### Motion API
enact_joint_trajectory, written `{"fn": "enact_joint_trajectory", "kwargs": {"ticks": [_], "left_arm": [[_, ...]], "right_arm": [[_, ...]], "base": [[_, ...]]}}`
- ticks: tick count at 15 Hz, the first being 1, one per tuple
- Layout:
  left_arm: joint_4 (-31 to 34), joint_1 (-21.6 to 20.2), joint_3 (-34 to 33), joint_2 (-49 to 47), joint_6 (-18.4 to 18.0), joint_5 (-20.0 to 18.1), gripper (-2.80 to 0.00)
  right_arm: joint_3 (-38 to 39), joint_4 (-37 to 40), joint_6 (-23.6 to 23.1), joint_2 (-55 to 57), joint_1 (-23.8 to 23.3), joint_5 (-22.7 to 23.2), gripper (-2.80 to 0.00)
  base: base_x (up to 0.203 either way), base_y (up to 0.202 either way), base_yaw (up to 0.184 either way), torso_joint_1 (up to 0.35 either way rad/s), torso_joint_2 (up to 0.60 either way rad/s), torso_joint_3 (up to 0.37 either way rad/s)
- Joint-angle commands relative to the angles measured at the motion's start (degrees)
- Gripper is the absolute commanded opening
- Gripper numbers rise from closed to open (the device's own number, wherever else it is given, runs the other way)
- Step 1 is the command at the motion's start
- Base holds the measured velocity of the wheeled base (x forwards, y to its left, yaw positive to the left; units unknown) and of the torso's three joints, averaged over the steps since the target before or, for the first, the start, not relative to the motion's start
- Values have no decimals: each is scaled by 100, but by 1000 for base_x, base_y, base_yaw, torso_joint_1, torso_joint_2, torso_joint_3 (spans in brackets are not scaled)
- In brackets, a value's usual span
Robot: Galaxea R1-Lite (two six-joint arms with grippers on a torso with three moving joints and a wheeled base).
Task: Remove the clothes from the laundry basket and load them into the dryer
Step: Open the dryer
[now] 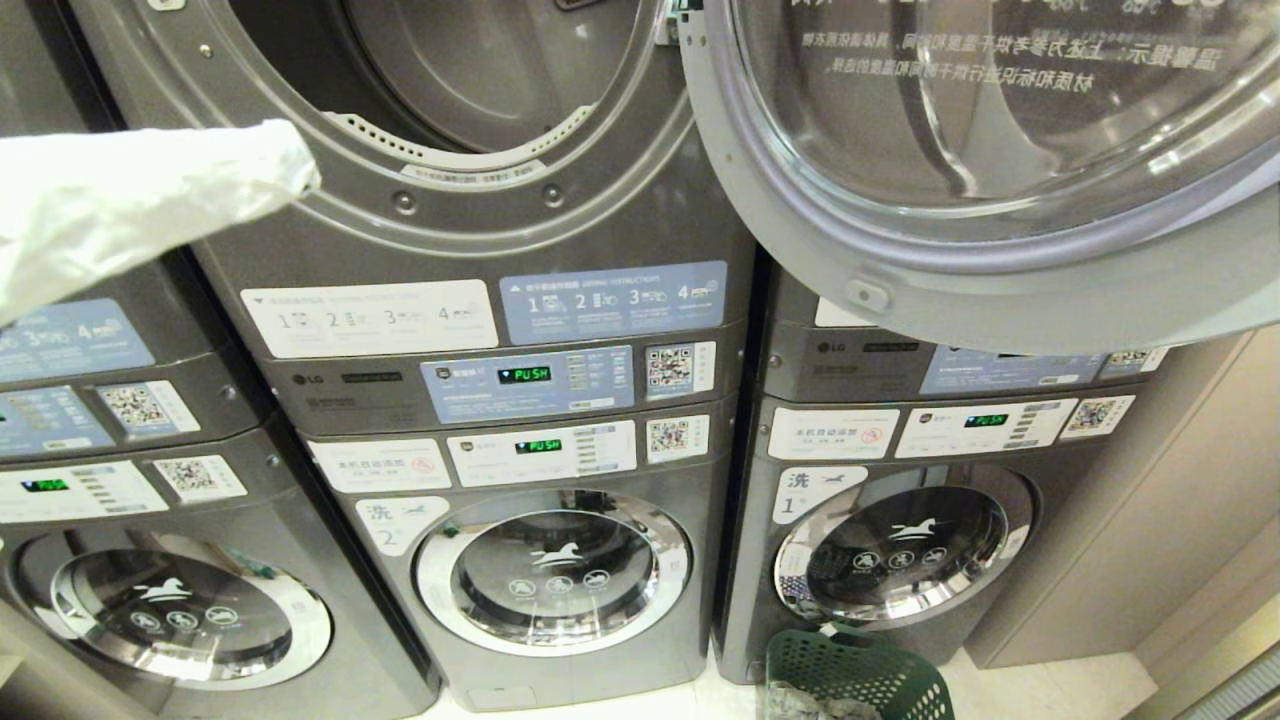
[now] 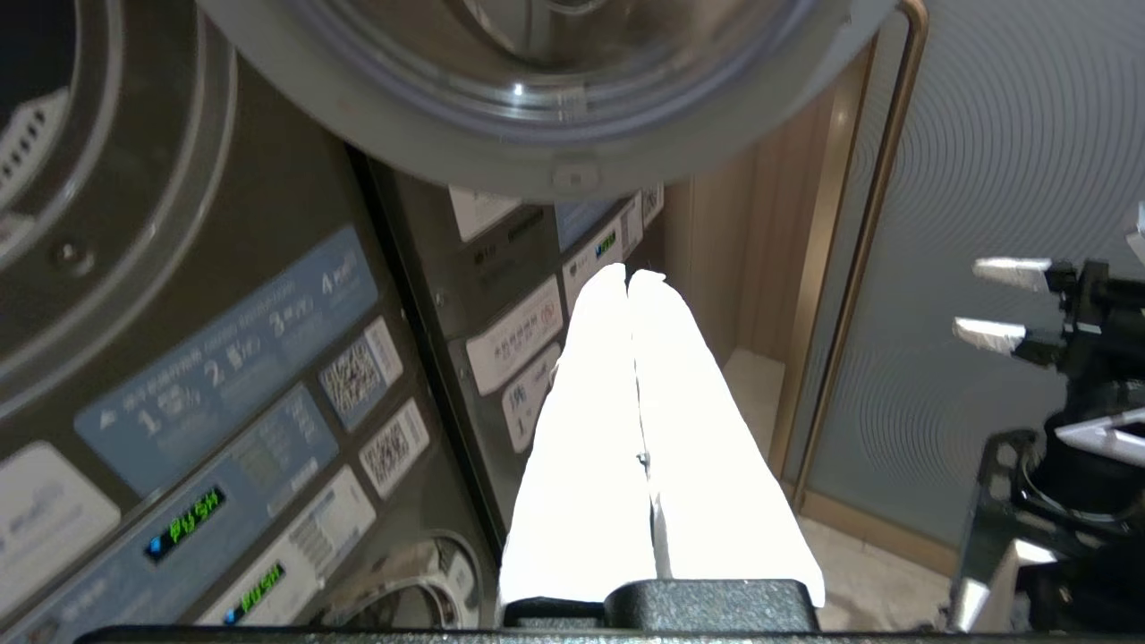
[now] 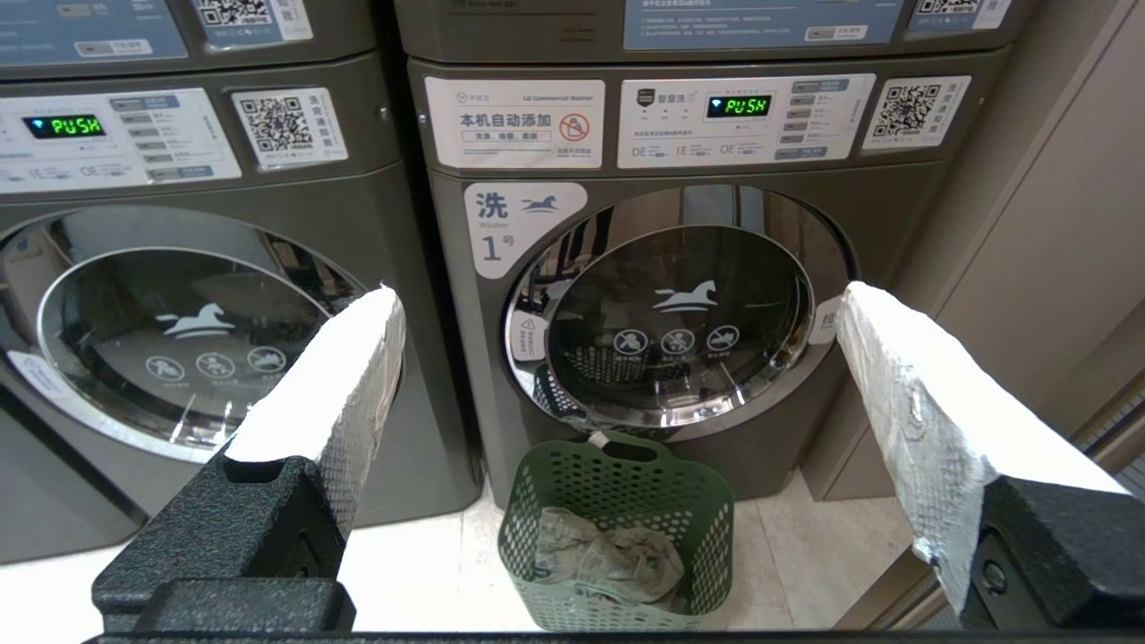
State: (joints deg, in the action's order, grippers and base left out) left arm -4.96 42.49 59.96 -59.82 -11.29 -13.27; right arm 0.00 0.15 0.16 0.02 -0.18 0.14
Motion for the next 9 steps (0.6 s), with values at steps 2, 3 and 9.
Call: {"fn": "enact_joint_trajectory", "kwargs": {"ticks": [2, 3, 9], "left_arm": [[294, -70, -599, 892, 113, 189, -280], [495, -90, -804, 1234, 295, 413, -280], [2374, -109, -1483, 3019, 698, 921, -280]], "right_arm": [[0, 2, 2, -2, 1, 3, 0], [0, 2, -7, -2, 1, 3, 0], [0, 2, -7, -2, 1, 3, 0]], "base": [[0, 0, 0, 64, -126, -60], [0, 0, 0, 51, -85, -45], [0, 0, 0, 62, -122, -55]]}}
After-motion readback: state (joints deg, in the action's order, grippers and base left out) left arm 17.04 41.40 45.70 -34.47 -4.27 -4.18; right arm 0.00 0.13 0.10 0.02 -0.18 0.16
